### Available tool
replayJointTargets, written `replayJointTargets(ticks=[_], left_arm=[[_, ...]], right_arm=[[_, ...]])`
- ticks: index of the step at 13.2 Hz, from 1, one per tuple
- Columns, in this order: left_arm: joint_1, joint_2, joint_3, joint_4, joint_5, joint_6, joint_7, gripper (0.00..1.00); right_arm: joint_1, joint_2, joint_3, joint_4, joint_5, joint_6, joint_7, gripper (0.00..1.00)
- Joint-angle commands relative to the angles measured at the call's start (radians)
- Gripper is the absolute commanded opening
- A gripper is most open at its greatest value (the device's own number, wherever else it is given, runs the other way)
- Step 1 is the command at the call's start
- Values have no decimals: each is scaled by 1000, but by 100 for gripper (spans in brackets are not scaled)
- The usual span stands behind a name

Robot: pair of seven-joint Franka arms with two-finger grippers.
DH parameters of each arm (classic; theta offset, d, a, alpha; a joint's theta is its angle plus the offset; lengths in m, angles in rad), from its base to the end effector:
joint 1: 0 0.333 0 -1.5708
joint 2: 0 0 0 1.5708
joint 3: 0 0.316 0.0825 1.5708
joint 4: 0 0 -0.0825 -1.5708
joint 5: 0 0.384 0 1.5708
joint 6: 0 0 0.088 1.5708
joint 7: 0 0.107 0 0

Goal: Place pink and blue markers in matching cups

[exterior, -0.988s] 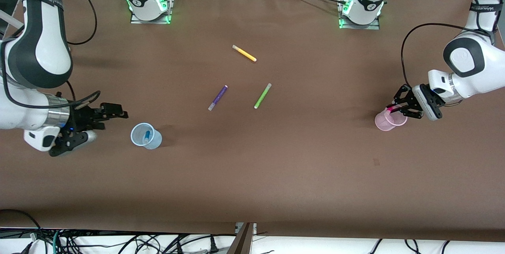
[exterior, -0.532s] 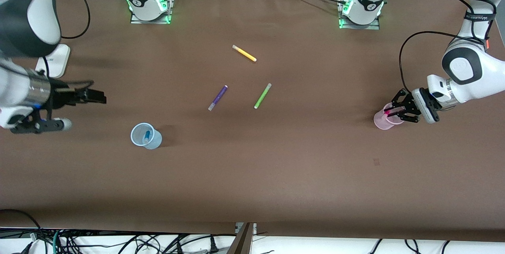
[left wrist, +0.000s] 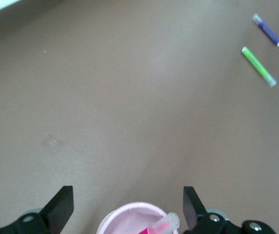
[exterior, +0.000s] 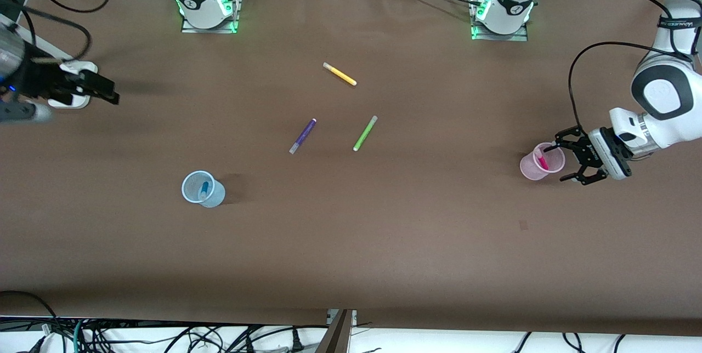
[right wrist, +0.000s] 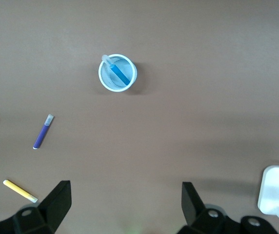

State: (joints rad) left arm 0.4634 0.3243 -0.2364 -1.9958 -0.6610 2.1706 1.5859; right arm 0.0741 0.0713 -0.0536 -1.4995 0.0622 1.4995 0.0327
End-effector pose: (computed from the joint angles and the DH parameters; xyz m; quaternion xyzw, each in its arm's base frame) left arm 0.5826 0.1148 0.2990 0.8537 -0.4266 0.1835 0.2357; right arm 0.5686 0.0198 0.6121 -0.9989 0.0050 0.0363 0.0282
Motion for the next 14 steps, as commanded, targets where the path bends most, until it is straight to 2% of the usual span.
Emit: replayJointTargets(ticks=[1, 3, 5, 10, 12, 14], left_arm=[[8, -22, -10, 135, 145, -139, -273, 100], [-11, -40, -33, 279, 304, -294, -573, 100], [-26, -56, -95, 403, 453, -426, -833, 100], [-25, -162, -250, 428, 645, -540, -1332, 100], [-25, -169, -323, 434, 716, -572, -1476, 100], [-26, -162, -385, 491, 783, -641, -1625, 100]], right_arm=[[-10, -41, 6, -54, -30, 2, 4, 100], [-10, -27, 3, -27, -36, -27, 6, 100], [-5, -22, 6, -13, -74, -33, 4, 100], [-4, -18, 6, -8, -84, -32, 6, 100], [-4, -16, 8, -8, -82, -24, 6, 100], [-4, -16, 6, -8, -78, -24, 4, 100]])
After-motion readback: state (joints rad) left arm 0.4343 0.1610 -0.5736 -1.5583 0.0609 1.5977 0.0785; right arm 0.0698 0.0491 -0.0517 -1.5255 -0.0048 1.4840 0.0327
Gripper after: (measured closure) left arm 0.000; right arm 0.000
